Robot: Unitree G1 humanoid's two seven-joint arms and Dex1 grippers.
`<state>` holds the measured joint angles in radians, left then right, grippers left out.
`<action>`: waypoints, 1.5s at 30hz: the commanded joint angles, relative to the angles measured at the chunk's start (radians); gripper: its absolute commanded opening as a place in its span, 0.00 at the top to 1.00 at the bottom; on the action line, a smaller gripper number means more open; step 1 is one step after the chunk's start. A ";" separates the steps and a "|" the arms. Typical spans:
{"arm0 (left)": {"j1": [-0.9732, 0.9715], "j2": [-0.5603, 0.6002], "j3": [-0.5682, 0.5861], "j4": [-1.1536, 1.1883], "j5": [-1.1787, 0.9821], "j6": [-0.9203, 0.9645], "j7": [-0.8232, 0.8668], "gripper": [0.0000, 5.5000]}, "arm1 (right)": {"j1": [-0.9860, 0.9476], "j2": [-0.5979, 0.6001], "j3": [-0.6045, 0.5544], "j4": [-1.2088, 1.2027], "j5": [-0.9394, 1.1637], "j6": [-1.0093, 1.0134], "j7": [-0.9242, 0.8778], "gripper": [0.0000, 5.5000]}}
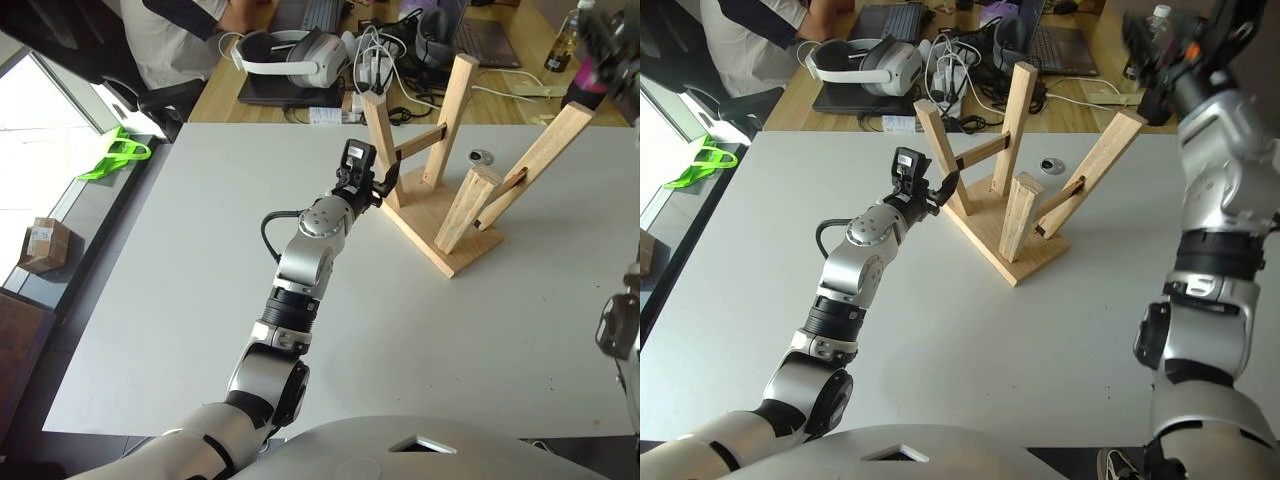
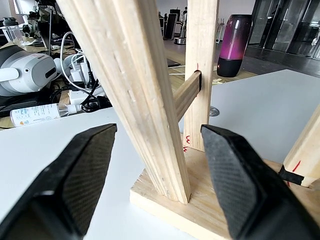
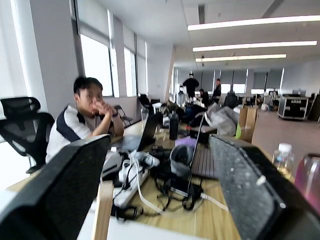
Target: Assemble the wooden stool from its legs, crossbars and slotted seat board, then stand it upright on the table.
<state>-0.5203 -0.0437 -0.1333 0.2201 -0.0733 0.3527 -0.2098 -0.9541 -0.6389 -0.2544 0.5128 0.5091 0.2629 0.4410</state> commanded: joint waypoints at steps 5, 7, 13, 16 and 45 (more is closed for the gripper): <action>-0.007 -0.003 0.004 -0.017 0.003 0.008 0.006 0.44 | -0.057 -0.031 0.102 0.132 0.001 0.589 -0.036 0.33; 0.001 -0.004 0.005 -0.036 0.000 0.018 0.007 0.44 | 0.311 -0.026 0.166 -0.173 0.107 0.928 -0.051 0.33; 0.001 0.000 0.012 -0.037 -0.001 0.034 0.010 0.44 | 0.518 0.094 0.129 -0.477 0.125 0.963 -0.180 0.33; -0.008 -0.002 0.015 -0.023 -0.001 0.032 0.010 0.44 | 0.452 0.137 0.122 -0.538 0.048 0.735 -0.233 0.33; 0.022 -0.022 0.458 -0.171 -0.100 -0.334 0.502 0.44 | 0.686 0.310 0.418 -0.921 -0.228 0.561 -0.243 0.82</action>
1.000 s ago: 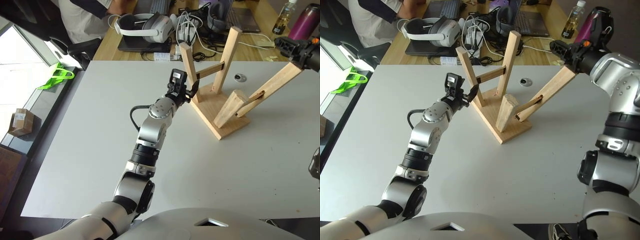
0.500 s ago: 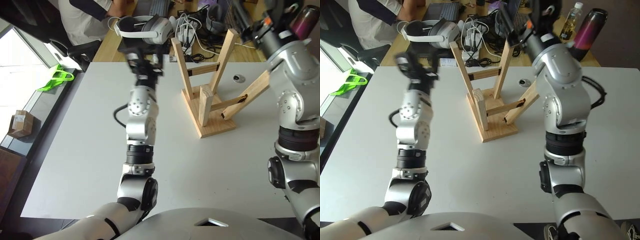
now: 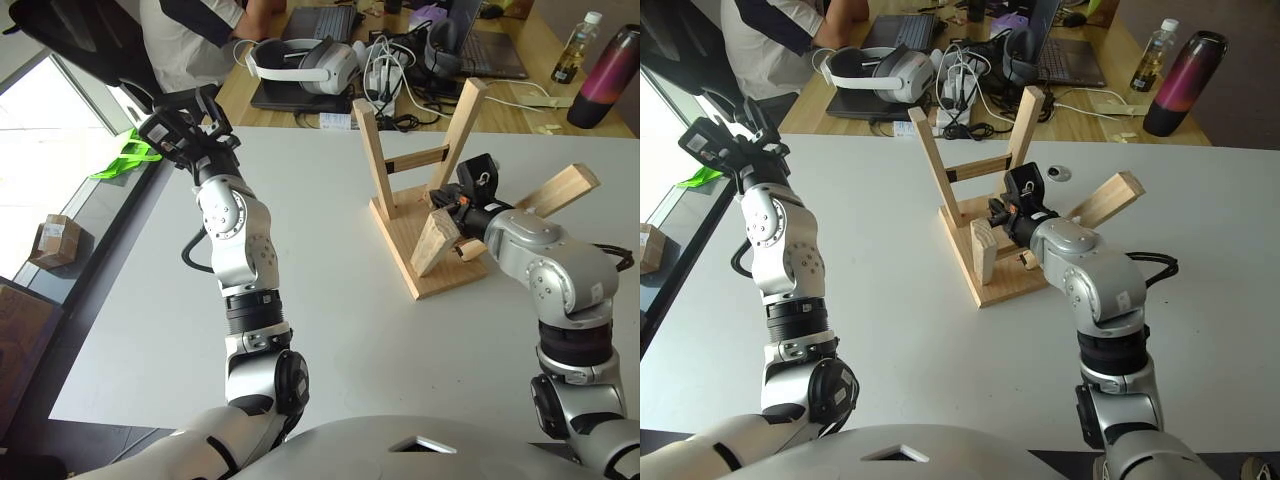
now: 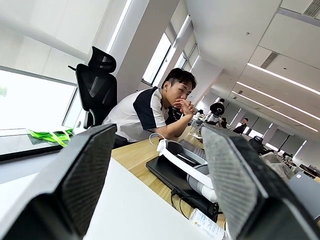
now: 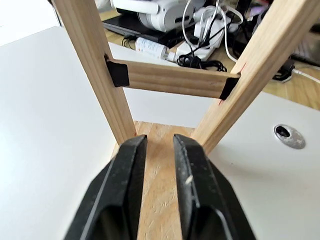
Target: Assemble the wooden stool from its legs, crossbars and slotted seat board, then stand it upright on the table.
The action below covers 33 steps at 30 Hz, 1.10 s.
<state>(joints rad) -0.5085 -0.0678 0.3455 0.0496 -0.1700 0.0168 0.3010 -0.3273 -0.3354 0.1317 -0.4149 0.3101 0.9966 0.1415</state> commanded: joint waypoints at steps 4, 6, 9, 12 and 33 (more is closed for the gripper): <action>0.049 -0.003 -0.062 -0.032 0.010 0.008 -0.036 0.44 | 0.051 -0.023 -0.125 -0.103 0.056 -0.325 0.162 0.82; 0.073 -0.006 -0.077 -0.054 0.015 0.013 -0.040 0.44 | 0.080 -0.075 -0.234 -0.127 0.128 -0.303 0.220 0.82; 0.095 -0.016 -0.098 -0.083 0.015 0.030 -0.038 0.44 | 0.215 -0.191 -0.334 -0.109 0.258 -0.044 0.290 0.91; 0.114 -0.022 -0.114 -0.113 0.011 0.052 -0.037 0.44 | 0.337 -0.338 -0.250 -0.017 0.294 0.236 0.344 1.00; 0.092 -0.037 -0.131 -0.064 0.002 0.064 -0.035 0.44 | -0.561 -0.023 -0.246 0.828 -0.072 -0.884 0.169 1.00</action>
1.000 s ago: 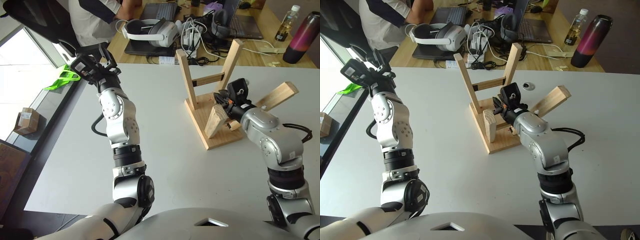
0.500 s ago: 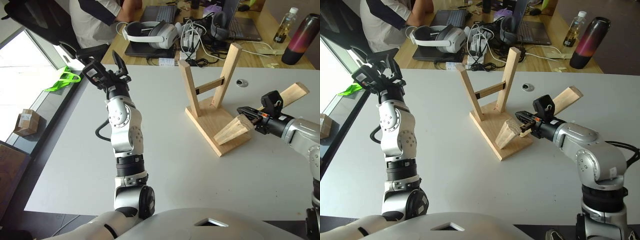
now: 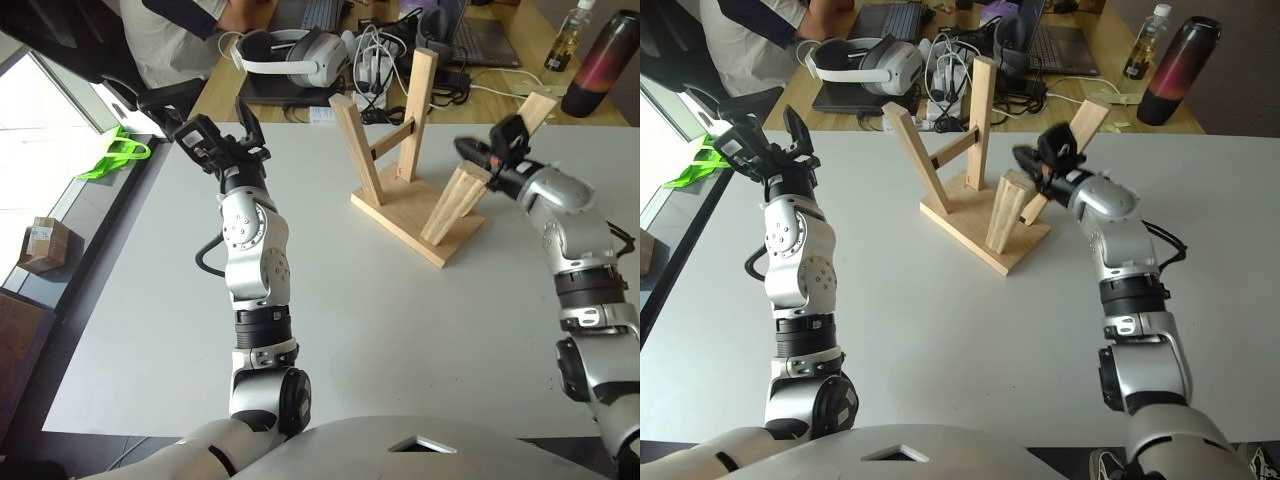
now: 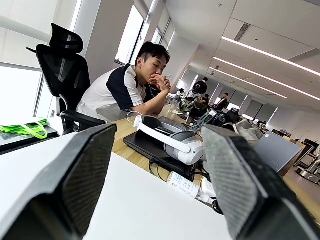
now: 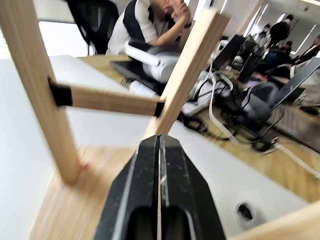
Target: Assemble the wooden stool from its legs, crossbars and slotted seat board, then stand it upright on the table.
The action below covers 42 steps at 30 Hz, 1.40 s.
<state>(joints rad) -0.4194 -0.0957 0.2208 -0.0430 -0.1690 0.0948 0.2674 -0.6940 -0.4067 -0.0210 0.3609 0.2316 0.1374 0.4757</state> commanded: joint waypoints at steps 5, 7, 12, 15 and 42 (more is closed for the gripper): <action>-0.004 -0.014 -0.006 0.061 -0.005 -0.038 -0.008 0.44 | -0.254 0.096 -0.120 0.086 -0.031 -0.049 -0.297 1.00; -0.005 -0.015 -0.007 0.073 -0.008 -0.046 -0.013 0.44 | -0.309 0.106 -0.145 0.101 -0.045 -0.088 -0.364 1.00; -0.008 -0.016 -0.006 0.094 -0.005 -0.062 -0.021 0.44 | -0.541 0.097 -0.168 0.257 -0.053 -0.084 -0.411 1.00; -0.006 -0.019 -0.009 0.099 -0.004 -0.068 -0.024 0.44 | -0.685 0.069 -0.187 0.409 -0.054 -0.035 -0.439 1.00; -0.002 -0.015 0.004 0.113 -0.039 -0.037 -0.038 0.44 | -0.408 0.011 -0.200 -0.234 -0.143 0.165 -0.540 1.00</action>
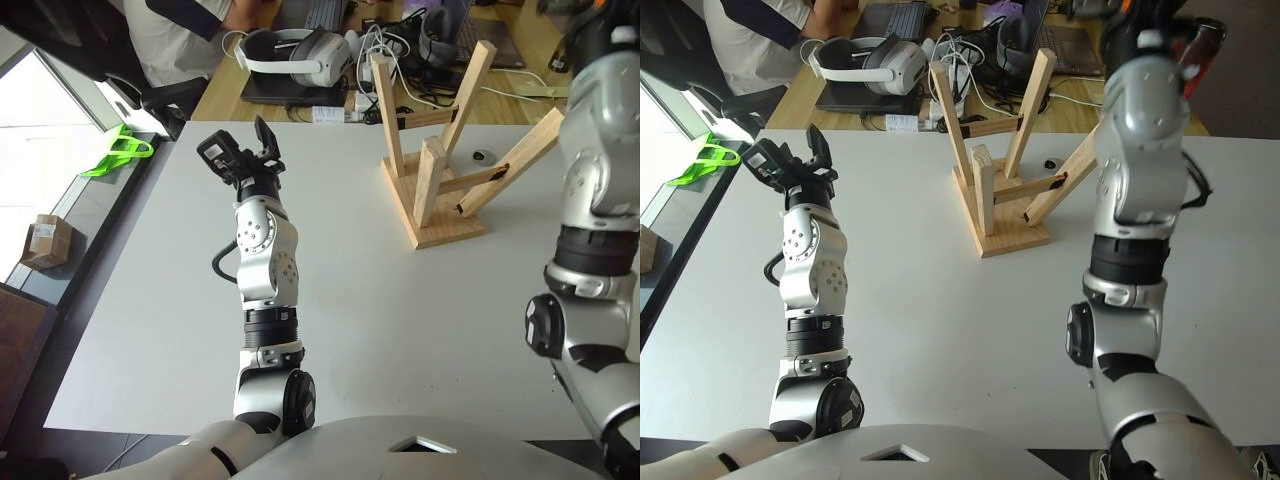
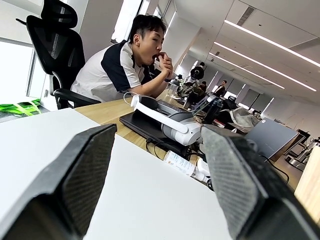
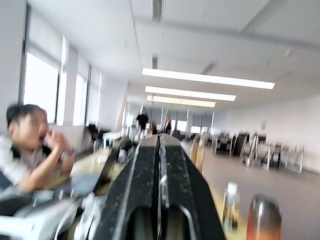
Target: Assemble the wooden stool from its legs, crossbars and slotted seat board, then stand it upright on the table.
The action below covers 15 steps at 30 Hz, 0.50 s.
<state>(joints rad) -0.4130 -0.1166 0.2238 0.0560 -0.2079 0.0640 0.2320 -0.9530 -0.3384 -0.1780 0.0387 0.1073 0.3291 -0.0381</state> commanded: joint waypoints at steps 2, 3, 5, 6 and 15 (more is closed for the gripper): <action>-0.008 0.006 0.000 0.014 0.002 -0.009 -0.003 0.44 | -0.183 -0.066 -0.099 0.163 0.011 0.099 -0.068 1.00; -0.006 0.006 -0.002 0.012 0.003 -0.010 -0.003 0.44 | -0.159 -0.054 -0.119 0.182 0.033 0.194 -0.076 1.00; 0.001 0.003 -0.005 -0.007 0.004 -0.003 0.000 0.44 | 0.073 0.000 -0.113 0.147 0.110 0.482 -0.013 1.00; 0.005 0.001 -0.008 -0.017 0.004 0.002 0.001 0.44 | 0.235 0.022 -0.086 0.116 0.146 0.631 0.032 1.00; 0.000 0.003 -0.002 -0.022 -0.008 0.029 0.000 0.44 | 0.462 0.092 -0.056 0.043 0.131 0.579 0.028 1.00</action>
<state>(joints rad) -0.4114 -0.1177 0.2238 0.0476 -0.2085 0.0638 0.2308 -0.6933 -0.3567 -0.2819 0.0087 0.2466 0.8388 0.0088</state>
